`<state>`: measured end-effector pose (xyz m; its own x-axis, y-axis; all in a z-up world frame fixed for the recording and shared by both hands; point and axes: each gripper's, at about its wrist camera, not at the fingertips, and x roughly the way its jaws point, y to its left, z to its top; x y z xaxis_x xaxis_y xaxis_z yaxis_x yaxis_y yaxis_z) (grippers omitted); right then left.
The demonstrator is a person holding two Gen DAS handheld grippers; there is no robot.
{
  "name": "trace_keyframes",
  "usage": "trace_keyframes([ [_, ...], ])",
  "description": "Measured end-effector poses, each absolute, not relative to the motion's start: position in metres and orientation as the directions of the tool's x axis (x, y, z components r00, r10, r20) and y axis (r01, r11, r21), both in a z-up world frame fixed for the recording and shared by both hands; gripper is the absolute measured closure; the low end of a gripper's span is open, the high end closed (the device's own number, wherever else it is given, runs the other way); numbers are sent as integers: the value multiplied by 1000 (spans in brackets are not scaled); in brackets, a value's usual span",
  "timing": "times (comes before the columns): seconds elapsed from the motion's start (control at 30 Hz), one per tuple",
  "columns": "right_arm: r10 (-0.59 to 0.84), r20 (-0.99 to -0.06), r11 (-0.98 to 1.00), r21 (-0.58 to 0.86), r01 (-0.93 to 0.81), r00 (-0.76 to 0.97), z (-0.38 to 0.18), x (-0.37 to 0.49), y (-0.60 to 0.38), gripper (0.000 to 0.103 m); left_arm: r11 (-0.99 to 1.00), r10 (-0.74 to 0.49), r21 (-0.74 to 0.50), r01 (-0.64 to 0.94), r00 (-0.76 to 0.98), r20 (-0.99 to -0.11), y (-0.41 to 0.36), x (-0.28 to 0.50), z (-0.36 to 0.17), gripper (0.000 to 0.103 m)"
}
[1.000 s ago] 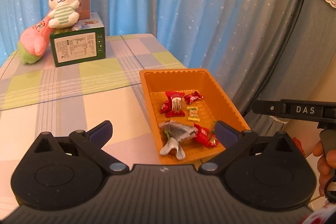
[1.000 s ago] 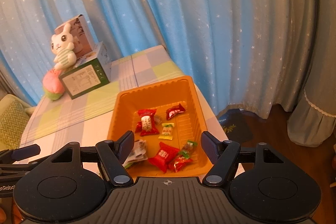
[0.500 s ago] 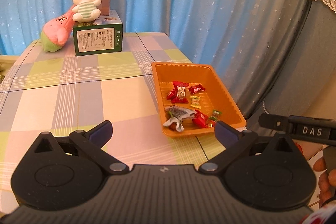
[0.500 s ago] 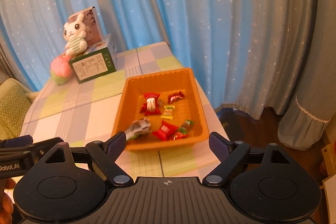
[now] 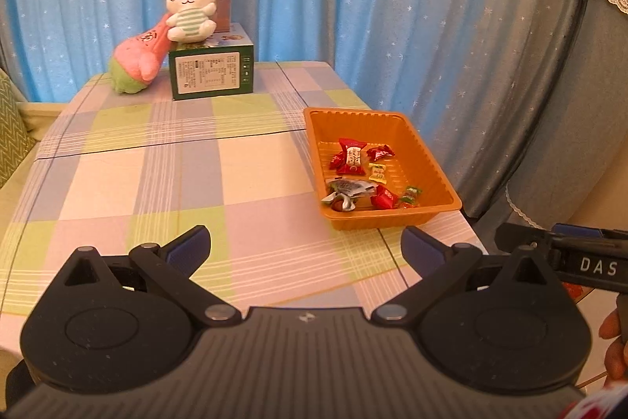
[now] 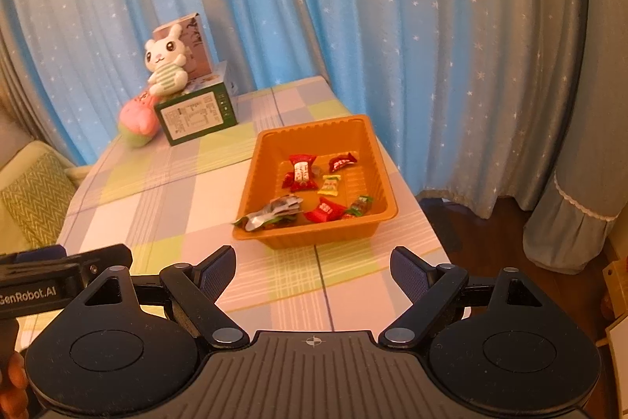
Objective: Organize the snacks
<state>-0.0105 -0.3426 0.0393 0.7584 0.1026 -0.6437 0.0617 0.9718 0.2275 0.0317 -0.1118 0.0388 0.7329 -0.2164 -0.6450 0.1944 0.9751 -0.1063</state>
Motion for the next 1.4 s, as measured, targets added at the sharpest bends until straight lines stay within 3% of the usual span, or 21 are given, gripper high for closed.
trace_keyframes([
  [1.4,98,-634,984,179,22,767,46,-29,-323,17,975,-217,-98,201,744,-632,-105,5,40,0],
])
